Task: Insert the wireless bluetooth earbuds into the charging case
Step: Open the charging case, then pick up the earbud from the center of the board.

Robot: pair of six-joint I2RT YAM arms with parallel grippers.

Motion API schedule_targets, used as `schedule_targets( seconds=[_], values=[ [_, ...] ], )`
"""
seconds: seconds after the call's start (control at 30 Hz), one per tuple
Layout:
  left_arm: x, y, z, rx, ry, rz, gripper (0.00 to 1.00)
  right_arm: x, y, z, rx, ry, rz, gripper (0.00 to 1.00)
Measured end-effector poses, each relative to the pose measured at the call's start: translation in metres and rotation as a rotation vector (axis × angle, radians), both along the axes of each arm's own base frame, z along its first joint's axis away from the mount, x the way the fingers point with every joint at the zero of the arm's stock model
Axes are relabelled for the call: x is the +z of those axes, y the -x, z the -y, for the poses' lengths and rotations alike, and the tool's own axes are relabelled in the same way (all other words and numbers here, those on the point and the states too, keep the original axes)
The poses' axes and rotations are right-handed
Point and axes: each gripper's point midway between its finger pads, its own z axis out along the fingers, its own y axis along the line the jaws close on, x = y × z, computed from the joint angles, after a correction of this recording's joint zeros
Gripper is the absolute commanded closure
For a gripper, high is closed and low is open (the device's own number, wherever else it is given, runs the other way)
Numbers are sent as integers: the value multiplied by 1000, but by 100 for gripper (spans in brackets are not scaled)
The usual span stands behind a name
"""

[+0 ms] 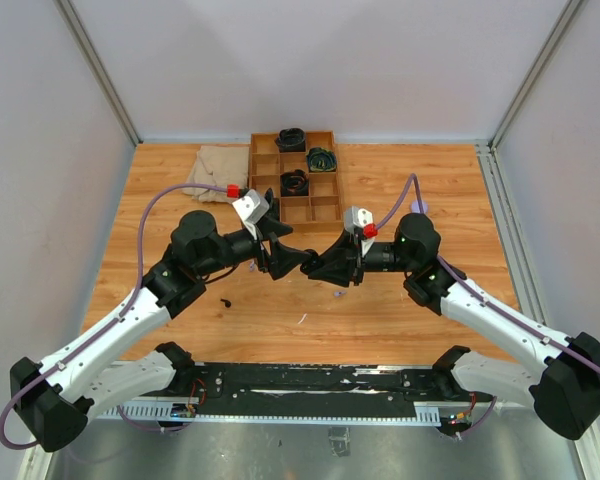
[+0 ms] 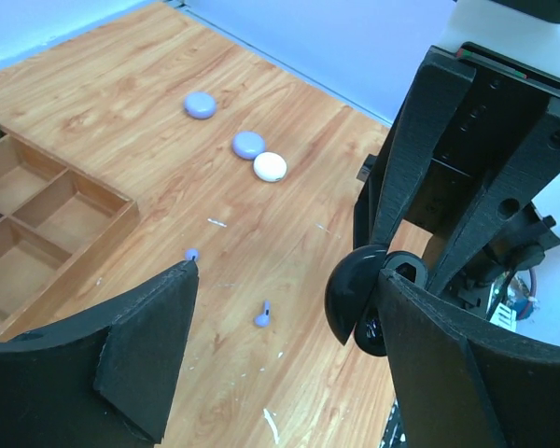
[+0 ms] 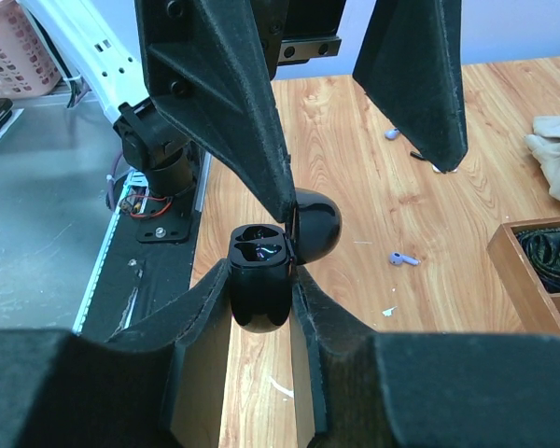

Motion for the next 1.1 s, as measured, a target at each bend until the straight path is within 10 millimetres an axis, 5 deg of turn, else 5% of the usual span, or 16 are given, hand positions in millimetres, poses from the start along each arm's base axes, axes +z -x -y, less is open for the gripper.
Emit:
schedule_targets(
  seconds=[0.33,0.53,0.97,1.1],
  values=[
    [3,1,-8,44,9,-22,13,-8,-4,1,-20,16,19,99],
    [-1,-9,-30,211,30,-104,12,-27,-14,4,-85,45,28,99],
    [-119,-20,-91,664,-150,-502,12,-60,-24,15,-181,36,134,99],
    [-146,-20,-106,767,-212,-589,12,-54,-28,20,-217,19,188,99]
  ],
)
